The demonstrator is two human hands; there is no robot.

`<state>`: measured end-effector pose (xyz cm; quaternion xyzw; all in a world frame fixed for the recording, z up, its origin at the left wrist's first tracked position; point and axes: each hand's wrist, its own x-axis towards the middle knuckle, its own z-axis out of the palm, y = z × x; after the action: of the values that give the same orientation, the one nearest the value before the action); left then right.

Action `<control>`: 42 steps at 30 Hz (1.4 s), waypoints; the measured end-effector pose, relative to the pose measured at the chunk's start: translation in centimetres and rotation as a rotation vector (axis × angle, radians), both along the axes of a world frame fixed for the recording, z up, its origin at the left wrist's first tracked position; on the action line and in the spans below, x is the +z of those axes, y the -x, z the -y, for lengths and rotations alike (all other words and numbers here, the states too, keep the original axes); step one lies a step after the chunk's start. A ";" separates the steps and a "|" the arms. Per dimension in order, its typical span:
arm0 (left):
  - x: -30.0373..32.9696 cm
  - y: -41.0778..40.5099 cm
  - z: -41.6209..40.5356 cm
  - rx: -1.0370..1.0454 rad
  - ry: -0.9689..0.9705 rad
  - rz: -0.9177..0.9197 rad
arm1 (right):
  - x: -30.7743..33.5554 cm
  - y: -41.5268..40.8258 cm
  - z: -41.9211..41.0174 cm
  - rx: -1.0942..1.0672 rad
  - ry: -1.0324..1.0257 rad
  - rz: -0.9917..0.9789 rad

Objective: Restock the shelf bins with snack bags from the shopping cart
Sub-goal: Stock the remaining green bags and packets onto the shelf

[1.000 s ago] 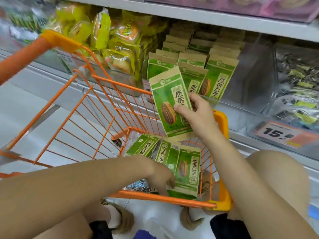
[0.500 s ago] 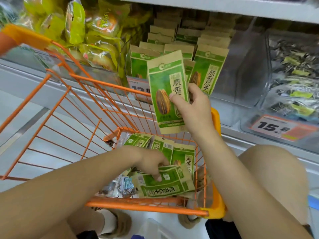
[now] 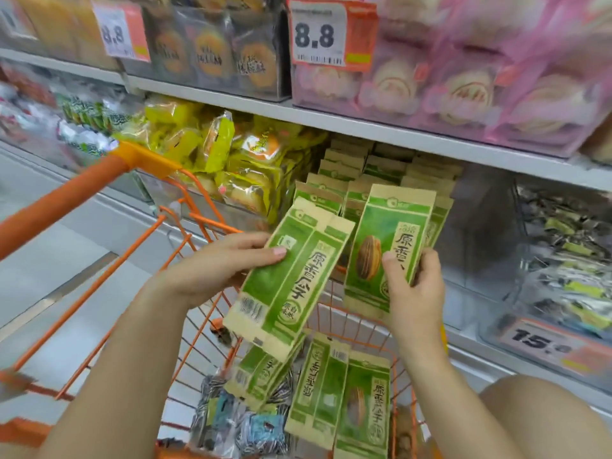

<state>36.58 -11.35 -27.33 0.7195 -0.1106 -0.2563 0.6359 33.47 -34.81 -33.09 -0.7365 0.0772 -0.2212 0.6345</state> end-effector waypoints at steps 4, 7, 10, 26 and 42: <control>0.1 -0.2 2.0 0.399 0.240 0.003 | 0.3 0.2 -0.5 0.053 0.027 -0.045; -0.5 0.6 3.8 0.391 0.317 0.043 | 0.1 0.3 -1.1 0.177 0.013 -0.063; -2.4 1.1 5.5 0.520 0.142 0.220 | 0.1 0.3 -1.7 0.275 -0.103 -0.087; -2.5 3.0 6.5 0.025 -0.501 0.643 | -0.3 -0.3 -1.3 0.281 -0.371 -0.146; 1.4 1.1 0.1 0.783 0.519 0.641 | -0.6 -0.8 -0.1 0.275 -0.317 -0.172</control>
<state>35.45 -11.45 -25.89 0.5687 -0.0826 0.2653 0.7742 34.25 -34.71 -33.71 -0.6474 0.0634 -0.0541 0.7576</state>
